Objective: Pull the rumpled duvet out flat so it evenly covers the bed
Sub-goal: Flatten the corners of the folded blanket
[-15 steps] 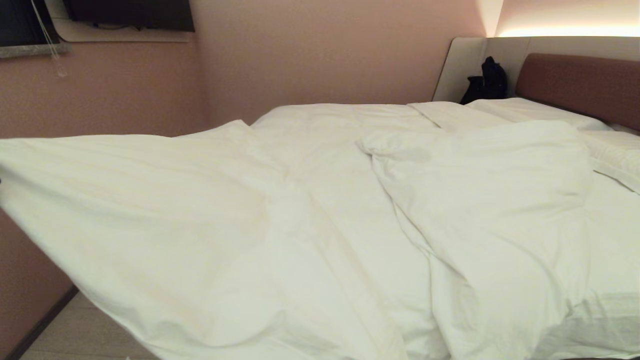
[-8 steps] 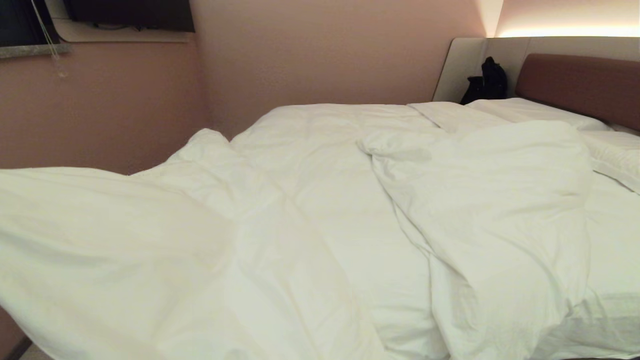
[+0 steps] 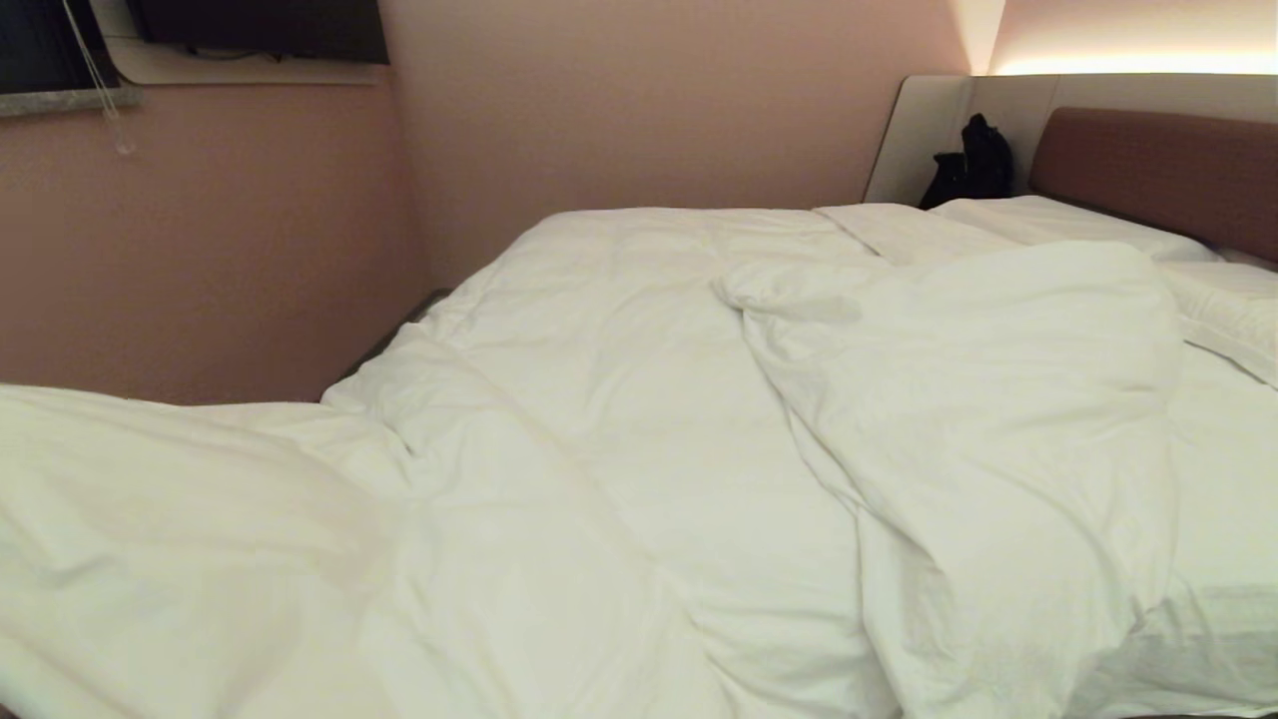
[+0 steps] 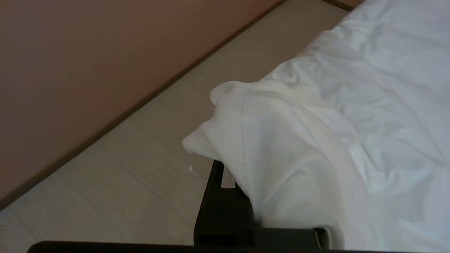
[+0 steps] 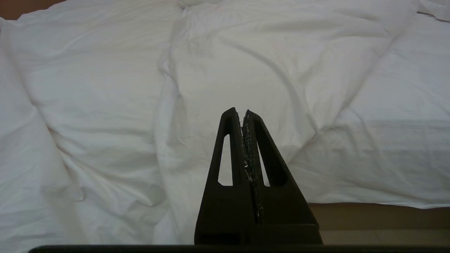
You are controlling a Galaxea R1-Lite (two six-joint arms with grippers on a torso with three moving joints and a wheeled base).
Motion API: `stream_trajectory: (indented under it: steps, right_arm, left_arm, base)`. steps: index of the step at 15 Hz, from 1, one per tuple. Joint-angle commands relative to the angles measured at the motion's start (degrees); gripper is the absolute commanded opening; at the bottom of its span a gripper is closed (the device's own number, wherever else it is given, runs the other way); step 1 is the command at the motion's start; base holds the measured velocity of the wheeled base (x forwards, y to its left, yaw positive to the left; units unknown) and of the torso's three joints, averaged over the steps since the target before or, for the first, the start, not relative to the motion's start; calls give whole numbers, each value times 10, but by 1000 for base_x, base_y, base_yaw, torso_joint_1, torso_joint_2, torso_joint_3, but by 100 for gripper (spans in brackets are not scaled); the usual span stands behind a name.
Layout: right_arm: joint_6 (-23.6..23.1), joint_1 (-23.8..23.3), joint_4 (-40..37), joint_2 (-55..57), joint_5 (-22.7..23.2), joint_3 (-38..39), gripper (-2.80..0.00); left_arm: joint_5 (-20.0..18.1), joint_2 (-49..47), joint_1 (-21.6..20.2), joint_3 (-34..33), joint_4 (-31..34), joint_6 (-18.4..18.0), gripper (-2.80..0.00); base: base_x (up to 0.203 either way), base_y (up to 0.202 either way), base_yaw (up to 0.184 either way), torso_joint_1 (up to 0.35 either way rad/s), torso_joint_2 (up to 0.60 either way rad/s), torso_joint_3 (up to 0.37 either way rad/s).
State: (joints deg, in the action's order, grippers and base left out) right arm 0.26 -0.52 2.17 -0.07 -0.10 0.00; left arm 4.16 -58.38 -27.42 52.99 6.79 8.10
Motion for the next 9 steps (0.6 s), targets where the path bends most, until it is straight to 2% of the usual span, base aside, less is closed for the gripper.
stream_trajectory:
  steps: [1, 4, 6, 9]
  right_arm:
    - [0, 0, 0, 1, 0, 0, -280]
    - [0, 0, 0, 1, 0, 0, -280]
    - [0, 0, 0, 1, 0, 0, -280]
    - [0, 0, 0, 1, 0, 0, -280]
  left_arm:
    - [4, -2, -1, -2, 0, 1, -280]
    - [15, -4, -15, -1, 2, -1, -280]
    - [51, -1, -22, -2, 2, -18, -280]
    - [73, 3, -40, -5, 3, -40, -280]
  base:
    - [0, 0, 0, 0, 0, 0]
    - [0, 0, 0, 0, 0, 0]
    - [0, 0, 0, 0, 0, 0]
    - [0, 0, 0, 0, 0, 0]
